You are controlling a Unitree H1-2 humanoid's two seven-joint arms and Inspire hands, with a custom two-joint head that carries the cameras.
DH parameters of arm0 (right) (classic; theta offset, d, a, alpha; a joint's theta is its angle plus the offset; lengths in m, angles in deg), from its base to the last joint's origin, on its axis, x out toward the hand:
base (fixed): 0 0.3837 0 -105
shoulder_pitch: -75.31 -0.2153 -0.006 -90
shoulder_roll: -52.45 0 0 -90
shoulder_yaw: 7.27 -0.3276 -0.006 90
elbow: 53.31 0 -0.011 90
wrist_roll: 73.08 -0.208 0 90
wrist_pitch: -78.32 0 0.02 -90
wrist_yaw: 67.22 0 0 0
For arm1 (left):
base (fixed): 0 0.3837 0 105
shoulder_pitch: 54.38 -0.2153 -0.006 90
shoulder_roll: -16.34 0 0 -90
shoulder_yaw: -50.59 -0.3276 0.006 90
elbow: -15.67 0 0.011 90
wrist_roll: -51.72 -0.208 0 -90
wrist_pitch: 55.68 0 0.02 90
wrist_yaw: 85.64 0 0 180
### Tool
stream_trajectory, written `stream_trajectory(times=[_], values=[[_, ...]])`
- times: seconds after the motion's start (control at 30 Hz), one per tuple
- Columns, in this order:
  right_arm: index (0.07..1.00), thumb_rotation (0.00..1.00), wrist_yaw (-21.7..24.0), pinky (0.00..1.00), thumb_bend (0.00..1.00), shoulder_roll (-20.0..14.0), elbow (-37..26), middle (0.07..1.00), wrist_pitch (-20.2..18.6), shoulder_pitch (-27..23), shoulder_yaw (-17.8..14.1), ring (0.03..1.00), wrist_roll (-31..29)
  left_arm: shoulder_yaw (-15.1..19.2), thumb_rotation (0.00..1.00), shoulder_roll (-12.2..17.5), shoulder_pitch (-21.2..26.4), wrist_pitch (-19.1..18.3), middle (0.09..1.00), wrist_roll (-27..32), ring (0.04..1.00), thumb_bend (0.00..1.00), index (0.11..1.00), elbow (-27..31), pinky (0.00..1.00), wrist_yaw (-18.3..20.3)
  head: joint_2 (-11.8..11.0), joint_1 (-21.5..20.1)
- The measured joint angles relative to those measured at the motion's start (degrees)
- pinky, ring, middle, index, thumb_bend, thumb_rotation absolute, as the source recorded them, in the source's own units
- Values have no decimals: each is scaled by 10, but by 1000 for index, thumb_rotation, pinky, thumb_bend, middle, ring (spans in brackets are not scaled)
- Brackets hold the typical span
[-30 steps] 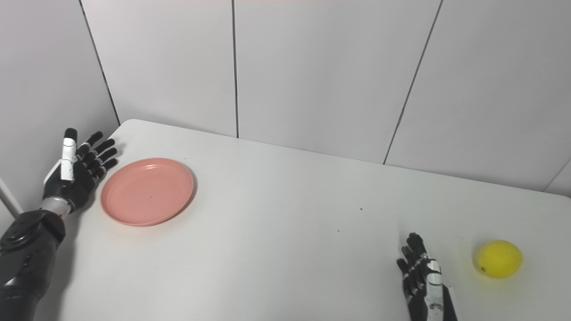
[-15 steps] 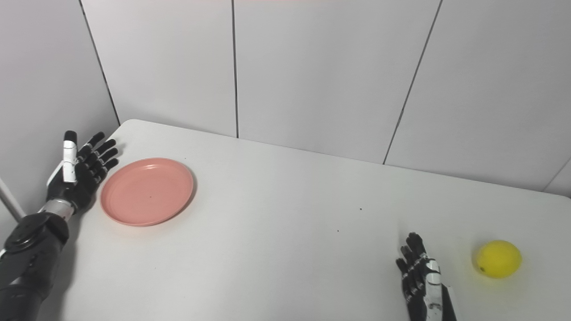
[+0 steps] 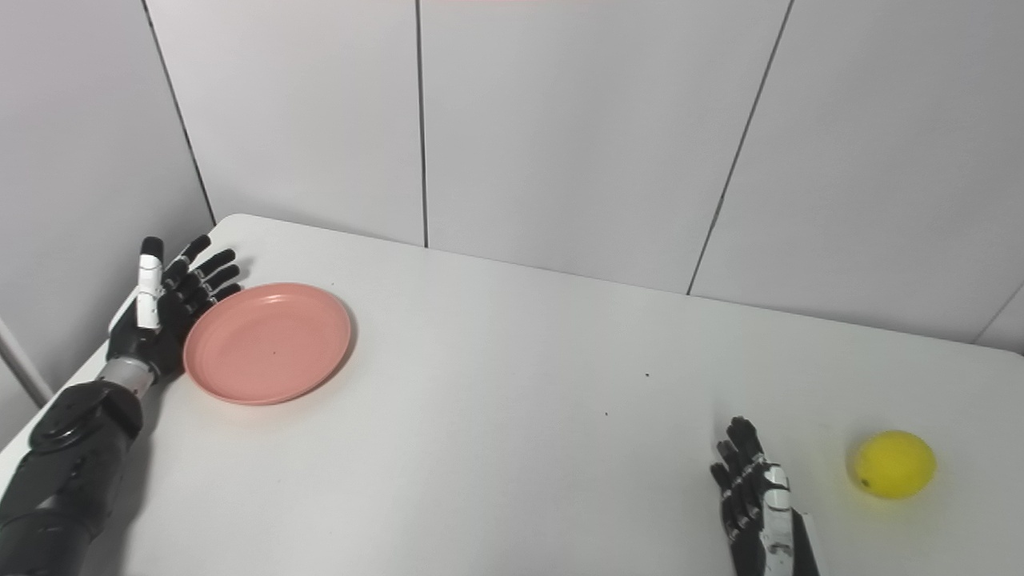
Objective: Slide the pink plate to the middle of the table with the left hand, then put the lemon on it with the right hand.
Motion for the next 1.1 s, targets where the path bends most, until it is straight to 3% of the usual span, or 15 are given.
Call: stream_trajectory(times=[0.47,0.8,1.1], values=[[940,1000,0,1000,734,0,-1,975,0,0,2,977,1,-1,947,-23,-24,-41,878,0,894,896,934,65,901,-9,4,-3],[934,1000,-3,1000,746,0,-1,969,0,0,4,965,5,-5,934,-49,-41,-74,859,-1,879,933,918,123,883,-39,5,-5],[929,1000,-4,1000,733,1,-2,970,-1,0,5,976,7,-13,960,-70,-46,-99,840,-3,853,890,913,161,848,-66,8,-7]])
